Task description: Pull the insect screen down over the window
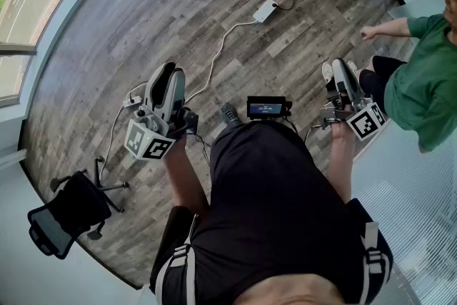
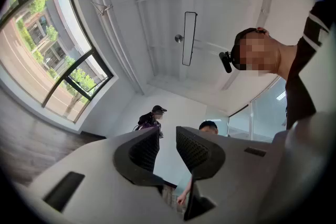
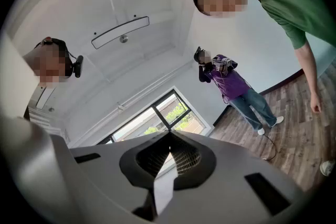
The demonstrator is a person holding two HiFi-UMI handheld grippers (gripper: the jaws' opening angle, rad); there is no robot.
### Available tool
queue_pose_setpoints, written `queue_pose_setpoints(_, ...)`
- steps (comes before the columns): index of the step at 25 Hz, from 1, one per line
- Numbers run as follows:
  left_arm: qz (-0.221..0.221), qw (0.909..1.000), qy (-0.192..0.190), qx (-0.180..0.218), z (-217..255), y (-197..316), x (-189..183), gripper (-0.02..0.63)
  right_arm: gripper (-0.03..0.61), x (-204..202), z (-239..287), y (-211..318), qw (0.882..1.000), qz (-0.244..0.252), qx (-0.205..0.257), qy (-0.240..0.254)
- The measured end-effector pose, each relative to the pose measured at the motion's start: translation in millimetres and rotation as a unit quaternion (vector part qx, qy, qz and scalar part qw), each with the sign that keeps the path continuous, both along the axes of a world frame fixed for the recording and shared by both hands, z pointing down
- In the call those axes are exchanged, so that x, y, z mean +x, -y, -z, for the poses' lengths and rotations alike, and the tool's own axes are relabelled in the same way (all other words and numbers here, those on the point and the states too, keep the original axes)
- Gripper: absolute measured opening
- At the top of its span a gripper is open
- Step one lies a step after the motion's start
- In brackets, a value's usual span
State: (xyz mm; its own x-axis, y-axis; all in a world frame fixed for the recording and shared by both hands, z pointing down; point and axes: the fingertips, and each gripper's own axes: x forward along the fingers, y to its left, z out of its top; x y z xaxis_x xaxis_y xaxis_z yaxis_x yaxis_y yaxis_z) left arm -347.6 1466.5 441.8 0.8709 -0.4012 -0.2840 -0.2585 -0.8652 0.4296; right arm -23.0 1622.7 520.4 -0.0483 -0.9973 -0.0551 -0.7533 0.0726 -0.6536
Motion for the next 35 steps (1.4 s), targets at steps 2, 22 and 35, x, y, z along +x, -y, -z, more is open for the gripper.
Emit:
queue_pose_setpoints(2,-0.001,1.0,0.002,0.0,-1.5,1.7,0.2,0.1,0.008,-0.7,-0.5,1.5,1.0,-0.001,-0.001,-0.002)
queue_pose_setpoints(22,0.002,0.9999,-0.001,-0.01,-13.9,9.5,-13.3,0.099,0.008,-13.0,-19.1,11.1,0.999,0.006,-0.036,0.002)
queue_pose_setpoints(35,0.026,0.9987,-0.021,-0.039,-28.5,51.5,-61.0,0.101,0.009,-42.1,-51.3,49.3,0.996,-0.012,-0.088,0.006)
